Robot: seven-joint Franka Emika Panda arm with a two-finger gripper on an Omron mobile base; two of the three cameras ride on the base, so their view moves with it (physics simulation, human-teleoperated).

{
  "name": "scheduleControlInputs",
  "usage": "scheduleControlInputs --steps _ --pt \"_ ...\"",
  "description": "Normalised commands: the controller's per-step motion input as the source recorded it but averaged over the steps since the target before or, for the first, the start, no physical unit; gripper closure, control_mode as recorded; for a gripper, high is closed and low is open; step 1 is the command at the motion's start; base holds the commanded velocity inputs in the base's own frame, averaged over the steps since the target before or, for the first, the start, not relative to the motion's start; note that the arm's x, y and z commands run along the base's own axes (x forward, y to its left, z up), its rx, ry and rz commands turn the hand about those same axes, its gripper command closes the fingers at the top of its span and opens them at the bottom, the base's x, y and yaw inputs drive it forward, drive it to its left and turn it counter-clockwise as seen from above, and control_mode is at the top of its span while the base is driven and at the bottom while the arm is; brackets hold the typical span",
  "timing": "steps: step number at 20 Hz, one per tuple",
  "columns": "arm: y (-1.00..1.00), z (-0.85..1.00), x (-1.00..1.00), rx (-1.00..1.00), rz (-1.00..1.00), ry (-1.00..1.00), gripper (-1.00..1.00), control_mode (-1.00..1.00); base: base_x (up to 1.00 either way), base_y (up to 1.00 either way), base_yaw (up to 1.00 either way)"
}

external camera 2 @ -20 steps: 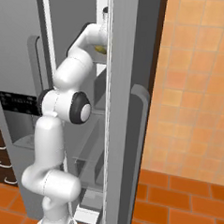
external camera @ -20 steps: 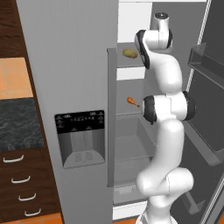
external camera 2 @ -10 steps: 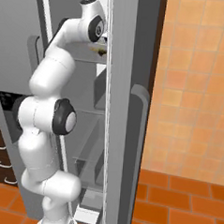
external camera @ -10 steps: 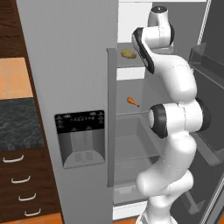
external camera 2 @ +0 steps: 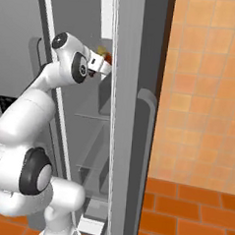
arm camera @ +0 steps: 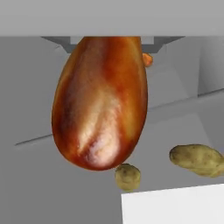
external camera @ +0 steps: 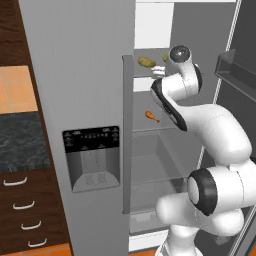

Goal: Place one potato and one chicken drumstick in each tupperware on the nearby counter, to pack two identical lunches.

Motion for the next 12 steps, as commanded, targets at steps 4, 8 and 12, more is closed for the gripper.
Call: scheduleControlInputs --steps 4,8,12 --pt "0.0 -0.05 -1.0 0.0 0.1 -0.04 1.0 -1.0 0.0 0.0 0.0" --pt "0.0 -0.28 -1.0 0.0 0.16 0.0 1.0 -1.0 0.0 0.0 0.0" --pt "0.0 -0.28 -0.5 0.0 0.11 0.0 1.0 1.0 -0.5 0.07 0.12"
